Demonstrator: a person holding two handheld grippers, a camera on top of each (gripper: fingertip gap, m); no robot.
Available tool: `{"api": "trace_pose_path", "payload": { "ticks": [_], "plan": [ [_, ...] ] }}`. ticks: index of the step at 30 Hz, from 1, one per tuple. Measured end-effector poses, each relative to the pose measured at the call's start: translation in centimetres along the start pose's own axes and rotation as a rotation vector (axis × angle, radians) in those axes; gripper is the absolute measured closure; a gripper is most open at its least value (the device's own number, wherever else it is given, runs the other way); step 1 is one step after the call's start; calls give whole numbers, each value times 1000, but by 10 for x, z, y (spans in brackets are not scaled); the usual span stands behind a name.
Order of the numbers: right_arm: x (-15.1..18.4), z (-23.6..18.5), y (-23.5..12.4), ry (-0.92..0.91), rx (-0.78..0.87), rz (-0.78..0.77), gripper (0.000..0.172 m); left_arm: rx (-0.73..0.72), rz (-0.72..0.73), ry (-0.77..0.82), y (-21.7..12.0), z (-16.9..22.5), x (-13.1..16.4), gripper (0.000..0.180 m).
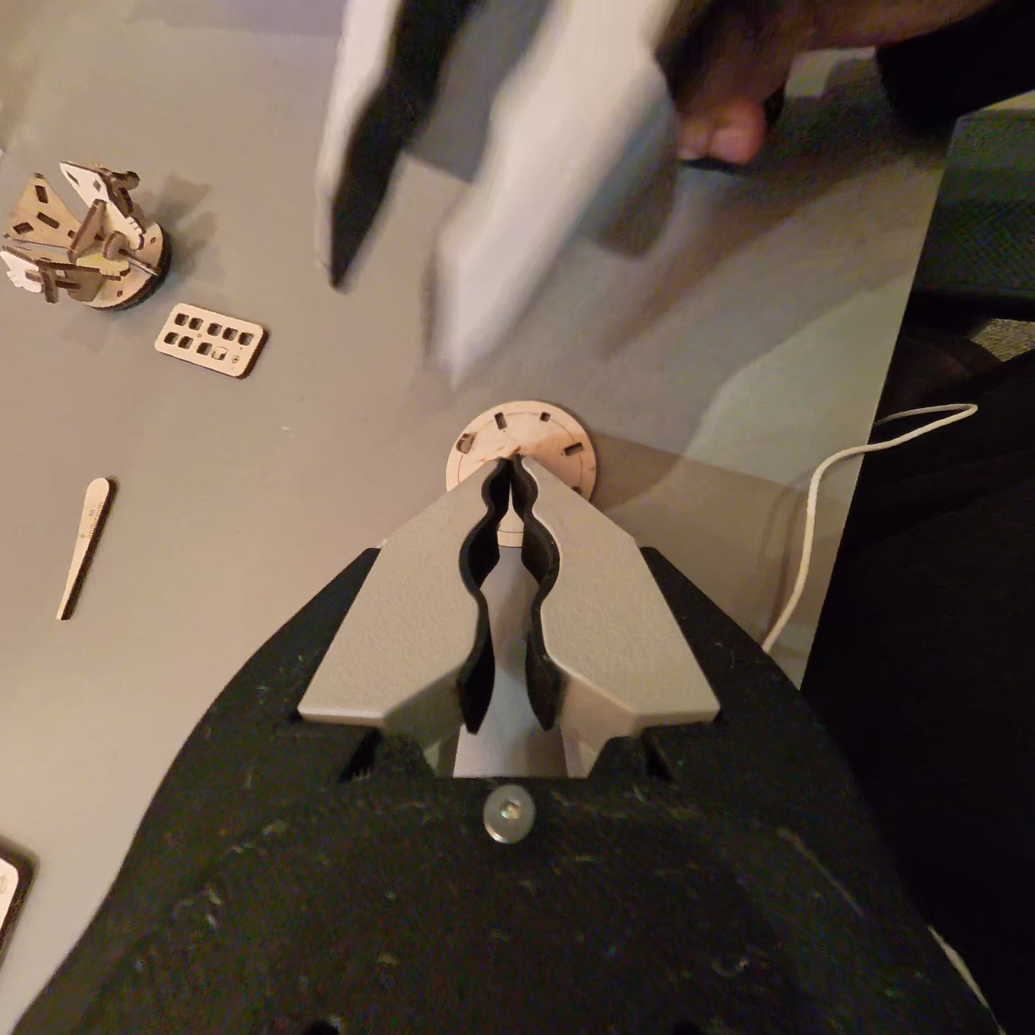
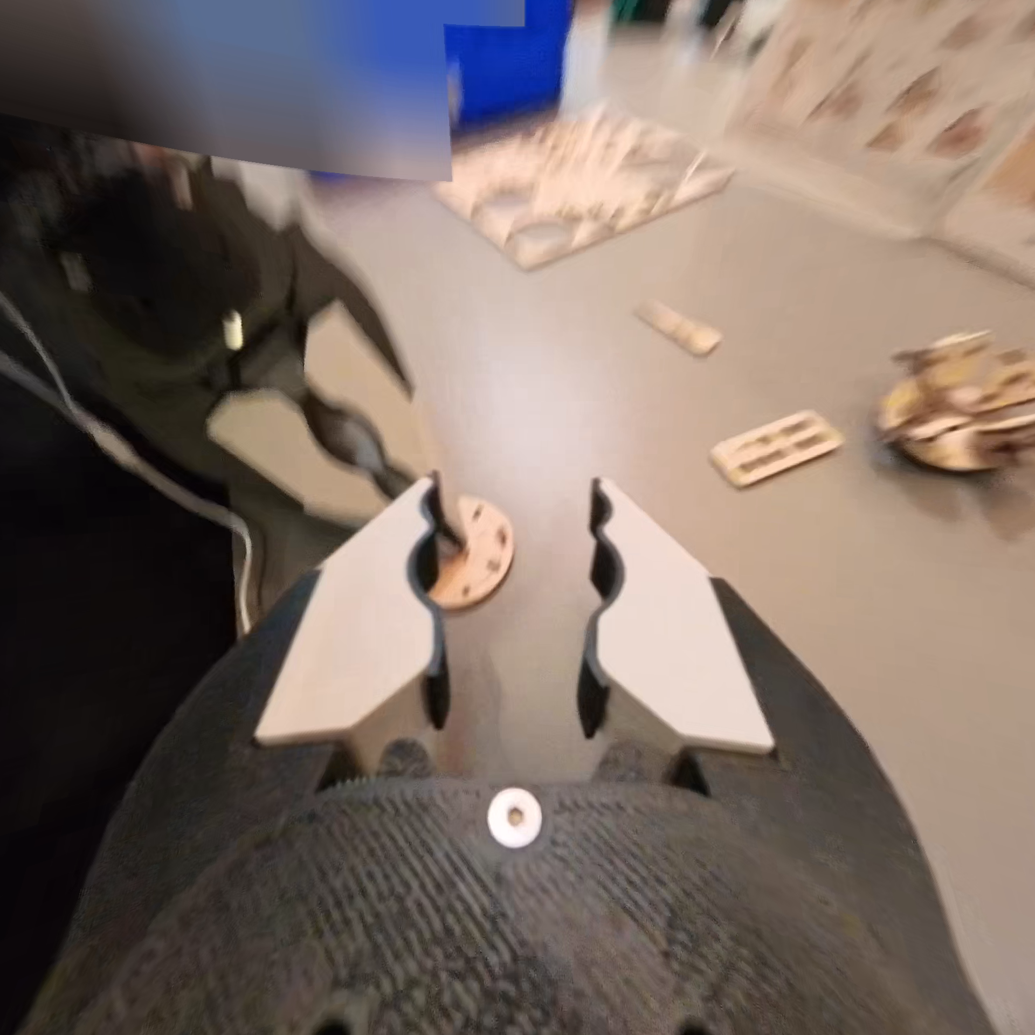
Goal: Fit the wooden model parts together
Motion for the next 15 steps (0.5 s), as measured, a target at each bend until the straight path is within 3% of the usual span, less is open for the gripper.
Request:
{"api": "trace_pose_path", "payload": {
  "ticks": [2, 3, 7, 11, 15],
  "plan": [
    [-38, 8, -13, 71, 34, 290, 160, -17, 1, 22, 0, 1, 0, 180],
    [-56, 11, -20, 85, 42, 437, 172, -29, 1, 38, 0, 1, 0, 180],
    [-97, 24, -20, 83, 196, 830, 172, -101, 0, 114, 1, 1, -1, 180],
    [-98, 27, 19, 122, 245, 835, 172, -136, -6, 102, 0, -3, -1, 180],
    [-102, 26, 37, 125, 263, 794, 172, -164, -11, 114, 1, -5, 0, 180]
  ]
}}
Point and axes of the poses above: each gripper's, where its closed fingertips meet, y out along the fingers, x out of its underside, z = x × y across the jaws, the point moved 3 cm from there along -y, back along the fingers, and after that the axes turned 5 degrees about z, right-handed, at the moved point
